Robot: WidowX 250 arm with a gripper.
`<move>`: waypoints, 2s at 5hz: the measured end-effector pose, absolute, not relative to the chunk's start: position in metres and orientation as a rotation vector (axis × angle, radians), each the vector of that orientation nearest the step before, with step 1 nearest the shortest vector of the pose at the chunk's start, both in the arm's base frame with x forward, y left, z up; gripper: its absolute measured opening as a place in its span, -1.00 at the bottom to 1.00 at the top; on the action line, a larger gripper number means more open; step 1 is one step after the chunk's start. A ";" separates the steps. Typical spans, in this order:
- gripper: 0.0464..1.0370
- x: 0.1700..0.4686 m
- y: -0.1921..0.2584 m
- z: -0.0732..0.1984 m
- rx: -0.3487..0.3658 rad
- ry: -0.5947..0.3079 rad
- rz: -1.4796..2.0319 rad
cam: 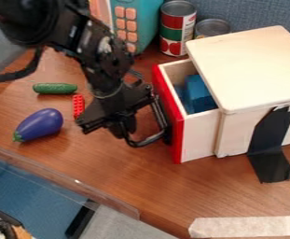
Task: Opening the drawer
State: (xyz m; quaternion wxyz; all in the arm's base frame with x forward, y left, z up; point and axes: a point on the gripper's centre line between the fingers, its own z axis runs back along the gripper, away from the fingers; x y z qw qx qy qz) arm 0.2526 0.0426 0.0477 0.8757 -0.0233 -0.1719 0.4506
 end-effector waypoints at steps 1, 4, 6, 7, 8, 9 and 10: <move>-0.82 0.247 0.051 0.049 -0.029 -0.329 0.936; -0.82 0.244 0.062 0.054 0.001 -0.295 0.916; -0.82 0.242 0.068 0.056 0.016 -0.274 0.916; -0.82 0.240 0.071 0.057 0.022 -0.267 0.919; -0.74 0.239 0.071 0.056 0.024 -0.260 0.916; -0.26 0.240 0.083 0.063 0.034 -0.276 0.973; 0.38 0.240 0.082 0.070 0.033 -0.294 0.959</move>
